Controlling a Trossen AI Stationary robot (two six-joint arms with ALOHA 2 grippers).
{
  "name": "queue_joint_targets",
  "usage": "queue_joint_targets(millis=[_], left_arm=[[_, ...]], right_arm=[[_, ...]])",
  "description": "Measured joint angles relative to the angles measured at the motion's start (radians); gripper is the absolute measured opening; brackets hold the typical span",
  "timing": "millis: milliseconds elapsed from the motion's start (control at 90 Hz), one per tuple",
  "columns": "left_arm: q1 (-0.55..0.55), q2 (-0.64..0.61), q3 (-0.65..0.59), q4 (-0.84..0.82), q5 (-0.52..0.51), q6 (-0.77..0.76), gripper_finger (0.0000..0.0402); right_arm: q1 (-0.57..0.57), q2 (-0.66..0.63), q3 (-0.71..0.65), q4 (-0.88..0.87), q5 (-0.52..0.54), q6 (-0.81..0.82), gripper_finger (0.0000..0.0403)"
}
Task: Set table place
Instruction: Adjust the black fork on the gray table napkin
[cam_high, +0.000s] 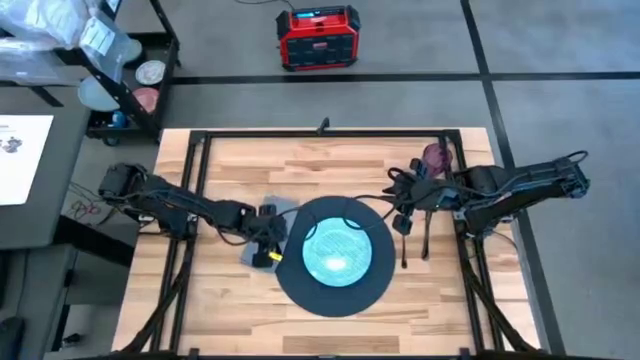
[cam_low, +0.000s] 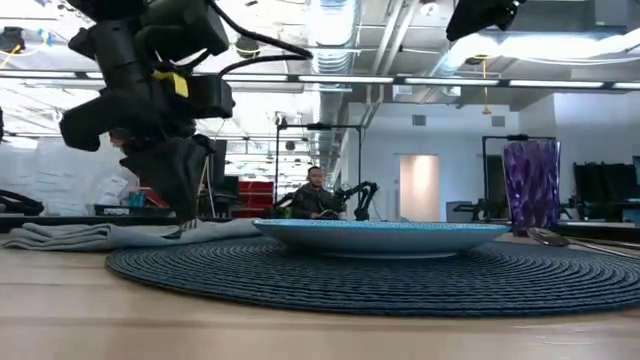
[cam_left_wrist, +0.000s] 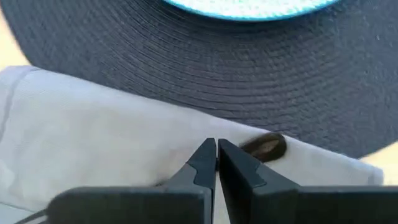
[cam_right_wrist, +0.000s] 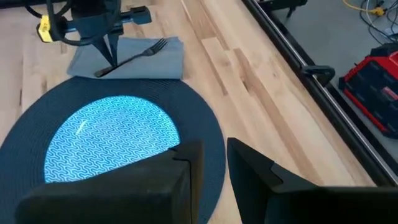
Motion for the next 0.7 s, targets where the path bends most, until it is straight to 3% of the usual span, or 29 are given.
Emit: queue_joint_targets(millis=[289,567,700], left_arm=[[-0.007,0.002,0.0,0.02,0.028,-0.018,0.0],[-0.016,0.126,0.005,0.094,0.051,-0.024,0.0],[-0.038,0.109,0.002,0.127,0.027,-0.021,0.0]], right_arm=[[0.001,0.0,0.0,0.0,0.0,0.0,0.006],[0.011,0.0,0.0,0.004,0.0,0.008,0.006],[0.034,0.0,0.0,0.003,-0.003,0.016,0.006]])
